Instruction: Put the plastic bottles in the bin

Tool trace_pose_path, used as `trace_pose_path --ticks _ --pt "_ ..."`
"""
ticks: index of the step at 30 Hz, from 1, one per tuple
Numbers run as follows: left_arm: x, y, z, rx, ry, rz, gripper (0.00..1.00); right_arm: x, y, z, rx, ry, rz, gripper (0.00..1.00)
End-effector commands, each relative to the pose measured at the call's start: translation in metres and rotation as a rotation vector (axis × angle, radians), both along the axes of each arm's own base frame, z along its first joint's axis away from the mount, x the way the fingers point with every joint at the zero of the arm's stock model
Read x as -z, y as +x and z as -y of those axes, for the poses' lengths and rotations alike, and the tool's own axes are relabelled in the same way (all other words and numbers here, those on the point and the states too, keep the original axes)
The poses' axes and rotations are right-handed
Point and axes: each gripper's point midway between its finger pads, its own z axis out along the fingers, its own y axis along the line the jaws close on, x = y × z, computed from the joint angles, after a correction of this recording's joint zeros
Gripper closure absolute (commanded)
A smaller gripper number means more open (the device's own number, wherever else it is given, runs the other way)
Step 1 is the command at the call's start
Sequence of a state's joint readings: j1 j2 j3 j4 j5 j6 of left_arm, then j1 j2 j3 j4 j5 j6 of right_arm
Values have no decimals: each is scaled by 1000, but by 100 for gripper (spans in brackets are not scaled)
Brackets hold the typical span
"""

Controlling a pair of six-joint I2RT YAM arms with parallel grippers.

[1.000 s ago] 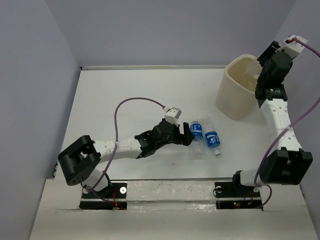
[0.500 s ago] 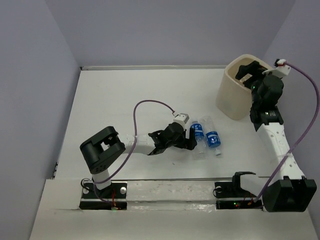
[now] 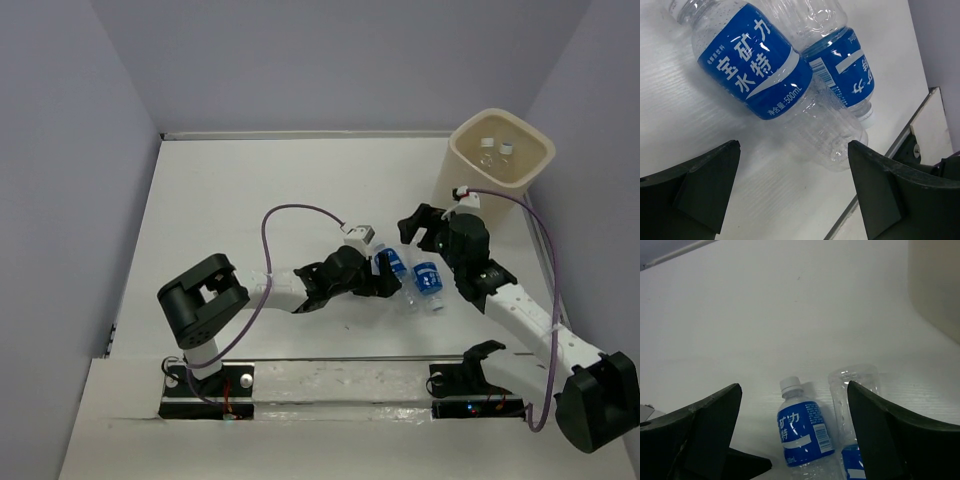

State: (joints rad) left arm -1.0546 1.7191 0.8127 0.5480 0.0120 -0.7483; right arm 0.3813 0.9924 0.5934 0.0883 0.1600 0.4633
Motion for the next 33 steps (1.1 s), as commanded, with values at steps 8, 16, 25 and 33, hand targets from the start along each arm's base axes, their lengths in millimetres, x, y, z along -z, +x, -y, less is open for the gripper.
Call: trace_pose_path --ticks 8,16,25,33 --pt "-27 18 21 -96 -145 8 1 13 -44 -8 -72 58 -58 32" --pt "-21 1 -55 -193 -87 68 2 25 -50 -29 -207 -47 -193 32" --pt "-108 -15 -156 -329 -137 264 1 63 -56 -50 -243 -186 -336 18" --pt "-212 -26 -221 -393 -142 457 1 93 -50 -65 -225 -332 -433 16"
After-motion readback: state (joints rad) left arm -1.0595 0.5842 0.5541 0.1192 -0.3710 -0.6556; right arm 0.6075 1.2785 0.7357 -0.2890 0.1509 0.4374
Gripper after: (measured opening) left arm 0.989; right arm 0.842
